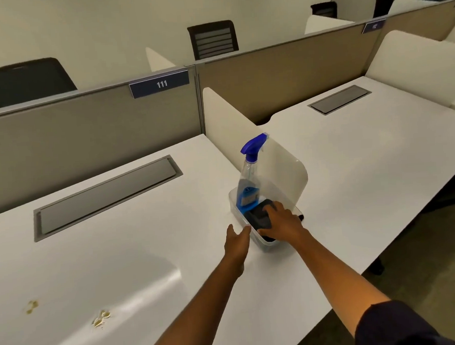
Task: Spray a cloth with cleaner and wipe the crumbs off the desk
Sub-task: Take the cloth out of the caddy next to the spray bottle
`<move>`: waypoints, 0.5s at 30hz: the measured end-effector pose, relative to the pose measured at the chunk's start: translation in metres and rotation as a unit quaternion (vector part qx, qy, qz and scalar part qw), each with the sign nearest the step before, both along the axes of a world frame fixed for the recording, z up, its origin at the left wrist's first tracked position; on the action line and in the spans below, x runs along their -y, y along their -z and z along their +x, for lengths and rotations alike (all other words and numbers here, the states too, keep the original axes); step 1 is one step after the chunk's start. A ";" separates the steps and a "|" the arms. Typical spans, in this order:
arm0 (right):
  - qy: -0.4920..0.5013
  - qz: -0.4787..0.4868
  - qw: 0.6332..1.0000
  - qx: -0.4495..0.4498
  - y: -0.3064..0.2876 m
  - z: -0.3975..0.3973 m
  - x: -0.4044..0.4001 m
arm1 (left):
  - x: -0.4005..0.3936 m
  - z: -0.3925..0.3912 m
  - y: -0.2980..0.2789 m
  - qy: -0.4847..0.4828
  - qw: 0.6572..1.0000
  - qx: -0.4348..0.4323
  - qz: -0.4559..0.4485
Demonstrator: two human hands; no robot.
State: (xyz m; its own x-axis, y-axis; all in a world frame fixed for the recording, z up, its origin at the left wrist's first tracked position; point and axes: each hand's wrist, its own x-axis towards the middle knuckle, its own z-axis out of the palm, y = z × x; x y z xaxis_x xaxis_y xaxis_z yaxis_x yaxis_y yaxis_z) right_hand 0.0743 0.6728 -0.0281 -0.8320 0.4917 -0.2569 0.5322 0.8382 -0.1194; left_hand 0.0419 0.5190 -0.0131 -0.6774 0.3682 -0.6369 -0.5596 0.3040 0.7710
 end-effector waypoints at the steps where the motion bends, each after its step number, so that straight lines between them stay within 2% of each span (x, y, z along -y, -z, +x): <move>1: 0.001 0.000 1.000 0.018 0.002 -0.003 -0.001 | -0.005 0.003 0.001 -0.004 1.000 0.011 0.000; 5: 0.002 0.004 1.000 0.030 0.013 -0.010 0.001 | -0.020 0.008 0.002 -0.012 0.999 0.033 -0.004; 10: 0.035 0.043 0.995 0.085 0.020 -0.019 0.006 | -0.031 0.009 0.003 -0.028 0.999 0.015 -0.040; 15: 0.043 0.049 0.994 0.085 0.020 -0.025 0.007 | -0.035 0.010 0.008 -0.025 0.997 -0.003 -0.077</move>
